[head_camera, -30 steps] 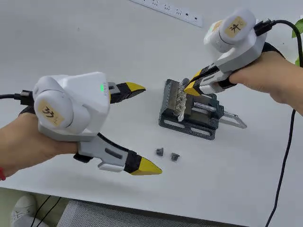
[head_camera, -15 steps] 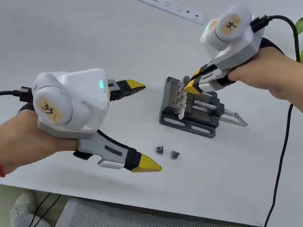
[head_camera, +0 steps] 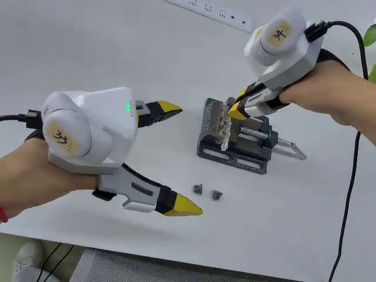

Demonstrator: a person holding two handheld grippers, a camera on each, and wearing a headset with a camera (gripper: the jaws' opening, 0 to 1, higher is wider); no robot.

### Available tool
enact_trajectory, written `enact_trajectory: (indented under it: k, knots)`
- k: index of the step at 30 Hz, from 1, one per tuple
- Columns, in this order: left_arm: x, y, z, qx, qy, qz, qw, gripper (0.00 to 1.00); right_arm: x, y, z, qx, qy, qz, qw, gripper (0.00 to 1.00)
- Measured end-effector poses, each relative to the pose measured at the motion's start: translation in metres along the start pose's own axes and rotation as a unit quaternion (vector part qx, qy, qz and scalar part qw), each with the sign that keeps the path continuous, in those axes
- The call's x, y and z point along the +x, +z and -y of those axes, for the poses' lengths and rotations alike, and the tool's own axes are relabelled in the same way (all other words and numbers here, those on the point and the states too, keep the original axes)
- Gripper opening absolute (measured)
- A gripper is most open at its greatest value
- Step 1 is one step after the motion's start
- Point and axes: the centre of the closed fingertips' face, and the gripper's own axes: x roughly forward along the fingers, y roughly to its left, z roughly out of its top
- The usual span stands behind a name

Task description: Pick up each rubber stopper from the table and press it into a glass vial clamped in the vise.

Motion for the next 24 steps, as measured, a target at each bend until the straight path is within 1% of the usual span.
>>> enact_trajectory:
  k: [3, 8, 10, 13, 18, 24]
  knots:
    - [0.0007, 0.0001, -0.0003, 0.000, -0.001, 0.001, 1.0000, 0.98, -0.0007, -0.0008, -0.0010, 0.000, -0.005, -0.005, 1.0000, 0.05]
    - [0.0020, 0.0008, 0.0005, 0.000, -0.002, 0.001, 1.0000, 0.98, -0.0007, -0.0014, -0.0024, -0.014, -0.013, -0.013, 0.9998, 0.05]
    - [0.0023, 0.0010, 0.0007, 0.002, -0.002, 0.000, 1.0000, 0.98, -0.0013, -0.0019, -0.0032, -0.015, -0.013, -0.011, 0.9997, 0.05]
    - [0.0027, 0.0020, 0.0011, 0.001, -0.002, 0.002, 1.0000, 0.98, -0.0011, -0.0021, 0.0031, -0.009, -0.009, 0.000, 0.9999, 0.06]
    - [0.0021, 0.0001, 0.0016, -0.001, -0.001, -0.001, 1.0000, 0.97, -0.0004, -0.0031, 0.0021, -0.008, -0.010, 0.009, 0.9999, 0.07]
    - [0.0018, 0.0007, 0.0006, -0.004, 0.001, 0.003, 1.0000, 0.97, -0.0008, -0.0029, 0.0012, -0.011, -0.010, 0.013, 0.9998, 0.07]
